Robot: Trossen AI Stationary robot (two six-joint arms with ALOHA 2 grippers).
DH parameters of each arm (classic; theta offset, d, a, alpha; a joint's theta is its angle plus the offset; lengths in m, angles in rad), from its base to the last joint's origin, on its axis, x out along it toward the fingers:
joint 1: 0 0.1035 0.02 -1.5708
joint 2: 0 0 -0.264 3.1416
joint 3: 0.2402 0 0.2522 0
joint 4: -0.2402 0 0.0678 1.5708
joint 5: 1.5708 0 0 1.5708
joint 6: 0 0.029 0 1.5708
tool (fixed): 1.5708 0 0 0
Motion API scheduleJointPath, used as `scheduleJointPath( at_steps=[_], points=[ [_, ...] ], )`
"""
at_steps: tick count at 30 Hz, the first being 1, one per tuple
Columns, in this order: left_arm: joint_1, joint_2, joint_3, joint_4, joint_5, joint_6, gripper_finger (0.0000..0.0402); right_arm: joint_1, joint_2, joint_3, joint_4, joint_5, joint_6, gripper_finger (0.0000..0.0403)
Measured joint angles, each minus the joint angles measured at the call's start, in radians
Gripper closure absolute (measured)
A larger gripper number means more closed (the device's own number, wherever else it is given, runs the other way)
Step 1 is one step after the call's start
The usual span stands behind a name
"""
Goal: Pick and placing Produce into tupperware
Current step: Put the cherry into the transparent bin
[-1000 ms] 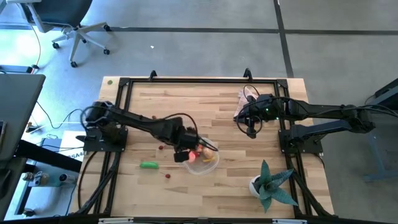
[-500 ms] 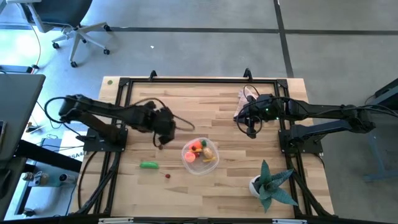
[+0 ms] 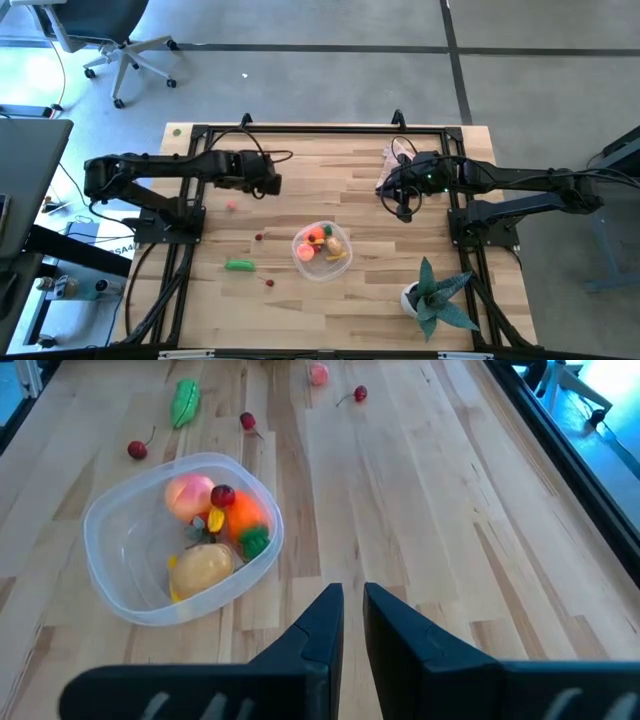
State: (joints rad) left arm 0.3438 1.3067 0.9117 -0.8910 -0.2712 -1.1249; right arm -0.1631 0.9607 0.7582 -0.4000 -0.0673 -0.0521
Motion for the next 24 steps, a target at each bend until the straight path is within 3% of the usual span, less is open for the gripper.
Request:
scheduleJointPath(
  at_steps=[5,13,18,24],
  points=[
    [0.024,-0.001,0.0,0.01,0.052,-0.099,0.0261,0.0,0.0,0.0,-0.001,0.0,0.0,0.0371],
    [0.025,-0.001,-0.001,-0.096,0.046,-0.552,0.0261,0.0,0.0,0.0,0.0,0.0,0.0,0.0371],
    [0.041,-0.001,-0.001,-0.126,-0.005,-0.629,0.0261,0.0,0.0,0.0,0.0,0.0,0.0,0.0371],
    [0.116,0.0,-0.04,-0.116,0.031,-0.637,0.0261,0.0,0.0,0.0,0.0,0.0,0.0,0.0371]
  ],
)
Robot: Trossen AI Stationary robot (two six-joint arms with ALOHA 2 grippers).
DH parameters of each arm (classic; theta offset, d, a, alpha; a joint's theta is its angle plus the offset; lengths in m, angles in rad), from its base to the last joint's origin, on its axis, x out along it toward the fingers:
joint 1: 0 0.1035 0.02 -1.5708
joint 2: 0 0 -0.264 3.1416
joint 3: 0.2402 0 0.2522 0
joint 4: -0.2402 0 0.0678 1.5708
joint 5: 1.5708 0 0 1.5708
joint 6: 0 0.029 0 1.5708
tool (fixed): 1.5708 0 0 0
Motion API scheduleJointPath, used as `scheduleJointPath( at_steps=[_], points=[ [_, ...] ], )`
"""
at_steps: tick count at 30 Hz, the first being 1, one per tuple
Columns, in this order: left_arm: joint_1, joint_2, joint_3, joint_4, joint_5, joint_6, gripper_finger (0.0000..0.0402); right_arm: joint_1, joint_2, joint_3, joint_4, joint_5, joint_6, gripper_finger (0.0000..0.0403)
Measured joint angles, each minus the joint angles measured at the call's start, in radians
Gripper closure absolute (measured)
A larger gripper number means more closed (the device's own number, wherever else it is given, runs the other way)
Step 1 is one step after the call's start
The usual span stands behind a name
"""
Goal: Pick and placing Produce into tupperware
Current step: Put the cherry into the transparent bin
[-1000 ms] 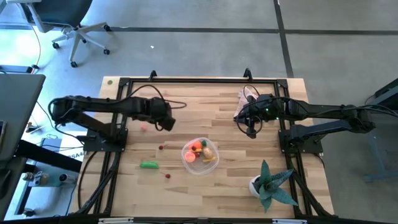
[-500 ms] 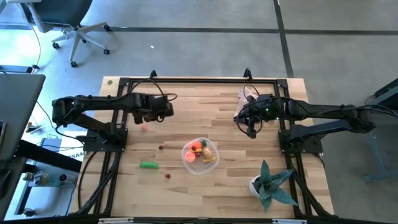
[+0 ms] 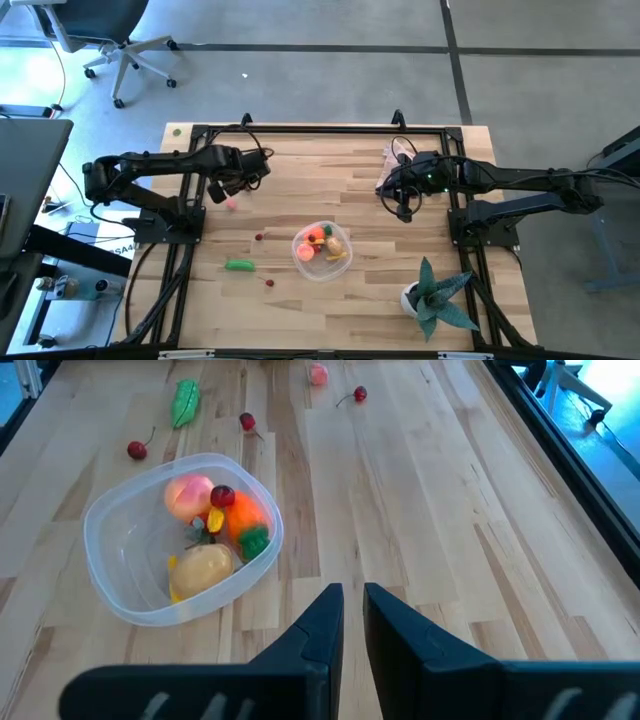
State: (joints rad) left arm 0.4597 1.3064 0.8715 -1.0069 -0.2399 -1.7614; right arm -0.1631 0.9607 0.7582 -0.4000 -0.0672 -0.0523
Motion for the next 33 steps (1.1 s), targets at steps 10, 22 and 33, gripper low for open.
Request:
scheduleJointPath(
  at_steps=[10,22,33],
  points=[
    [0.153,0.0,-0.12,0.166,0.099,0.111,0.0261,0.0,0.0,0.0,0.0,0.0,0.0,0.0371],
    [0.197,0.121,-0.134,0.221,0.133,0.134,0.0261,0.0,0.0,0.0,0.0,0.0,0.0,0.0371],
    [0.197,0.151,-0.134,0.238,0.134,0.115,0.0261,0.0,0.0,0.0,0.0,0.0,0.0,0.0371]
  ],
)
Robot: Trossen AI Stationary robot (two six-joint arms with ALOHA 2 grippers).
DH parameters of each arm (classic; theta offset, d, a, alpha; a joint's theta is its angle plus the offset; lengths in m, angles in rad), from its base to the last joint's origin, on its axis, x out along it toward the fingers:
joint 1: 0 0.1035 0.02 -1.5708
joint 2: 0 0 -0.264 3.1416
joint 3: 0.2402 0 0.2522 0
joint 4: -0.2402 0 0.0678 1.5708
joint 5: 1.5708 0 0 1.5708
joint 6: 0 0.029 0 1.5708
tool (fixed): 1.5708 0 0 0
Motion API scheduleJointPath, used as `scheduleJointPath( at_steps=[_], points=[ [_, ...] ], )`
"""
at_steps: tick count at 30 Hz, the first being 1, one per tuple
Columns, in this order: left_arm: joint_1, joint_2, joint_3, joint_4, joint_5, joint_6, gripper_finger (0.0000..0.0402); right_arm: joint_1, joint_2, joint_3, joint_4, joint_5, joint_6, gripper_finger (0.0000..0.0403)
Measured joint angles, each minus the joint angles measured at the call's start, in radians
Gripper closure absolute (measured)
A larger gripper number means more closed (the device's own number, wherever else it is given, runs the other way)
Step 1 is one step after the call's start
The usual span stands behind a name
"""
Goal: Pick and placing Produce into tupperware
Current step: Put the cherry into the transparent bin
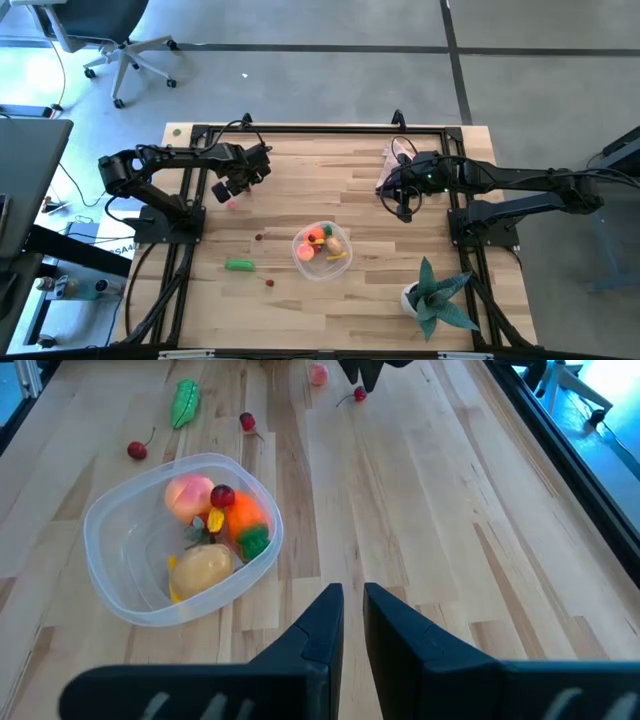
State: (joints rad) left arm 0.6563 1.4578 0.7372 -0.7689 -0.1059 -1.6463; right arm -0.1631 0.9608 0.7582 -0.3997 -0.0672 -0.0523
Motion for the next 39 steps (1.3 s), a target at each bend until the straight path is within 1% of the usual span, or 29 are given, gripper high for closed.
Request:
scheduleJointPath(
  at_steps=[13,17,22,39],
  points=[
    [-0.002,0.0,0.0,-0.008,-0.005,0.0,0.0261,0.0,0.0,0.0,0.0,0.0,0.0,0.0371],
    [-0.002,0.034,0.001,-0.006,-0.003,0.0,0.0261,0.0,0.0,0.0,0.0,0.0,0.0,0.0371],
    [-0.002,0.076,0.001,0.033,0.0,0.001,0.0261,0.0,0.0,0.0,0.0,0.0,0.0,0.0371],
    [-0.002,0.077,0.001,0.035,-0.002,0.037,0.0261,0.0,0.0,0.0,0.0,0.0,0.0,0.0371]
  ],
)
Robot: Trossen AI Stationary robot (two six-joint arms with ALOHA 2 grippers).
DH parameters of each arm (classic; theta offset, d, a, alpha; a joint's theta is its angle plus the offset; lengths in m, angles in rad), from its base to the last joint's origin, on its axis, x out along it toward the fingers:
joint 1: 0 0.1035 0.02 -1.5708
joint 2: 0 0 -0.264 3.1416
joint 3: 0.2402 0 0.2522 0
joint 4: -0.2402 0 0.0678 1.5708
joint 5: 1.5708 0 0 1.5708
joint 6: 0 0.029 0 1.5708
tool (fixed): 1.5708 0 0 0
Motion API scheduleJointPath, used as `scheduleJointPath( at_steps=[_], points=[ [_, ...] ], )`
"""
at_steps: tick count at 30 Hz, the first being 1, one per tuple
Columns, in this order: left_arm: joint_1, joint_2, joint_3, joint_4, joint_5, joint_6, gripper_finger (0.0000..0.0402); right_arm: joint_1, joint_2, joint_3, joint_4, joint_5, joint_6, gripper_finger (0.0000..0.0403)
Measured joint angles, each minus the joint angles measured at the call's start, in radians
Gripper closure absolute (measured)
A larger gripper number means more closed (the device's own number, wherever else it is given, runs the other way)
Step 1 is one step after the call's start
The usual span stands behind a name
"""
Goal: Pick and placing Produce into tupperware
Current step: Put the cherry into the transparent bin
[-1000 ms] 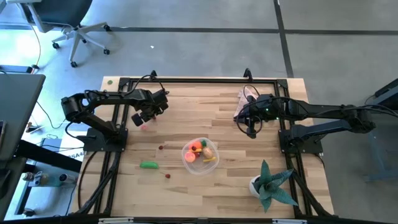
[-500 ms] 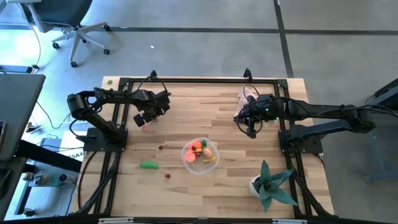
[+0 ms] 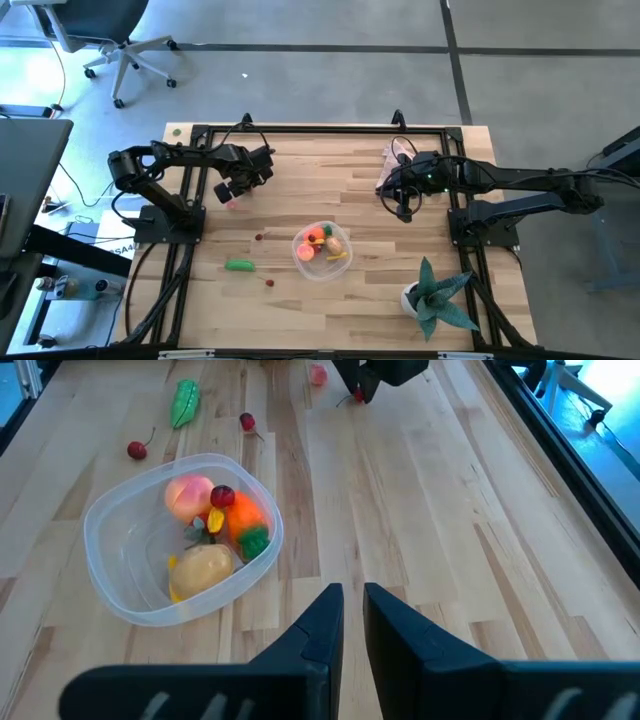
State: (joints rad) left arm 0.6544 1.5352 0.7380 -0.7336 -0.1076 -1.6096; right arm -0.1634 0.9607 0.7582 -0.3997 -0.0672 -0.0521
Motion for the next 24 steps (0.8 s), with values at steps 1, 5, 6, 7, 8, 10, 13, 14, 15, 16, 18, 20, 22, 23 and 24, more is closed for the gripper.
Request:
scheduleJointPath(
  at_steps=[1,5,6,7,8,10,13,14,15,16,18,20,22,23,24],
  points=[
    [0.0,0.0,0.0,0.0,0.0,0.008,0.0261,0.0,0.0,0.0,0.0,0.0,0.0,0.0371],
    [0.0,0.0,0.0,-0.002,0.0,0.01,0.0261,0.0,0.0,0.0,0.0,0.0,0.0,0.0371],
    [0.0,0.0,0.0,-0.002,0.001,0.011,0.0261,0.0,0.0,0.0,0.0,0.0,0.0,0.0371],
    [0.0,0.0,0.0,-0.002,0.001,0.012,0.0261,0.0,0.0,0.0,0.0,0.0,0.0,0.0371],
    [0.0,0.002,0.0,-0.002,0.001,0.012,0.0261,0.0,0.0,0.0,0.0,0.0,0.0,0.0371],
    [0.0,0.011,0.0,-0.002,0.002,0.012,0.0263,0.0,0.0,0.0,0.0,0.0,0.0,0.0371],
    [0.0,0.029,0.004,-0.003,0.004,0.009,0.0275,0.0,0.0,0.0,0.0,0.0,0.0,0.0371],
    [0.0,0.035,0.004,-0.002,0.005,0.008,0.0281,0.0,0.0,0.0,0.0,0.0,0.0,0.0371],
    [0.0,0.037,0.004,-0.002,0.006,0.008,0.0286,0.0,0.0,0.0,0.0,0.0,0.0,0.0371],
    [0.0,0.038,0.004,-0.002,0.006,0.006,0.0292,0.0,0.0,0.0,0.0,0.0,0.0,0.0371],
    [0.0,0.038,0.004,-0.003,0.006,0.005,0.0301,0.0,0.0,0.0,0.0,0.0,0.0,0.0371],
    [0.0,0.039,0.003,-0.003,0.006,0.005,0.0307,0.0,0.0,0.0,0.0,0.0,0.0,0.0371],
    [0.0,0.039,0.003,-0.003,0.006,0.005,0.0312,0.0,0.0,0.0,0.0,0.0,0.0,0.0371],
    [0.0,0.039,0.003,-0.002,0.006,0.005,0.0313,0.0,0.0,0.0,0.0,0.0,0.0,0.0371],
    [0.0,0.04,0.003,-0.002,0.006,0.005,0.0315,0.0,0.0,0.0,0.0,0.0,0.0,0.0371]
  ],
)
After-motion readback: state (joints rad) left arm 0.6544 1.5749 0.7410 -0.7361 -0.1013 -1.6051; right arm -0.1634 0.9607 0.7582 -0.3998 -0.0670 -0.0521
